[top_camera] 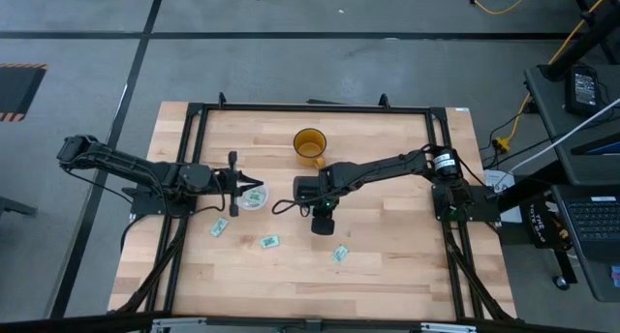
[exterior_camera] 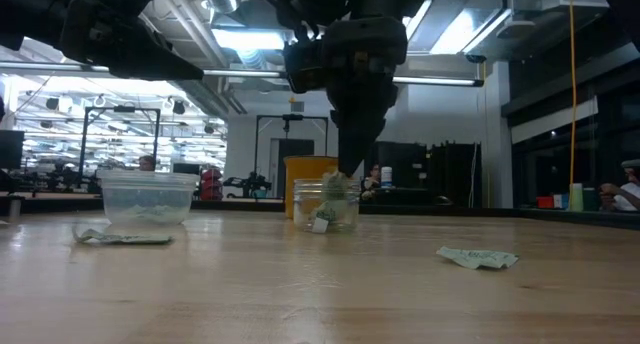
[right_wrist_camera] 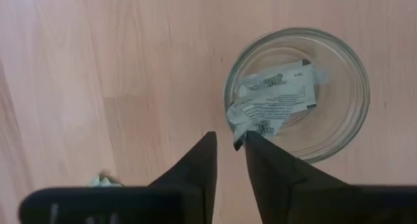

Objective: Pick and place Stevia / Truvia into bins
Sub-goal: Put the stevia packet into the glass tupperware

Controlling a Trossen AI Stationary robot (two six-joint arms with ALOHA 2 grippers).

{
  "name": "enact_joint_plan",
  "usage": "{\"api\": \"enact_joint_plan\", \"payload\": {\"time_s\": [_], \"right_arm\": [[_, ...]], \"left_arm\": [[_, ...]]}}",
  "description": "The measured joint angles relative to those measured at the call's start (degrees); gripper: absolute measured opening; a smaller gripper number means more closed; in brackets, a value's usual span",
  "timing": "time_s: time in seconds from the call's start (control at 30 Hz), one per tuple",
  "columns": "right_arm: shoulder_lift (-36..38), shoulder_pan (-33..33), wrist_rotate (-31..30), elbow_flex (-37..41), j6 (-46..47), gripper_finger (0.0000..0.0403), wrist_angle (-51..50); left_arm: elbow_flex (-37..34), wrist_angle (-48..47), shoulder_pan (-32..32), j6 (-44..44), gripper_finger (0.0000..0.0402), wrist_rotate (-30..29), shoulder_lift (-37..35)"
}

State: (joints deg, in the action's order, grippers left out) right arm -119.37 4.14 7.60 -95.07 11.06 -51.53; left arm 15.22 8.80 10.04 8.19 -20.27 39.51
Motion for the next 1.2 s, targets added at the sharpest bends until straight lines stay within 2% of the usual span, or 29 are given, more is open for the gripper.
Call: {"api": "enact_joint_plan", "payload": {"time_s": [0.53,0.67,0.83,0.93,1.2], "right_arm": [[0.0,-2.6,-0.6,0.0,-1.6,0.0085,1.9],[0.1,-2.9,-0.9,-0.6,-4.2,0.0083,-1.7],[1.1,-2.0,-8.9,-2.6,-4.2,0.0063,-8.7],[3.2,-0.9,-12.9,-2.5,-4.1,0.0046,-8.7],[7.7,2.8,-14.0,-2.1,-2.4,0.0005,-7.4]], "left_arm": [[0.0,0.0,0.0,-0.1,0.0006,0.0,0.0],[0.0,0.0,0.0,-0.1,0.0005,0.0,0.0],[0.0,0.0,0.0,0.0,0.0004,0.0,0.0],[0.0,0.0,0.0,0.0,0.0004,0.0,0.0],[0.0,0.0,0.0,0.1,0.0004,0.0,0.0]]}}
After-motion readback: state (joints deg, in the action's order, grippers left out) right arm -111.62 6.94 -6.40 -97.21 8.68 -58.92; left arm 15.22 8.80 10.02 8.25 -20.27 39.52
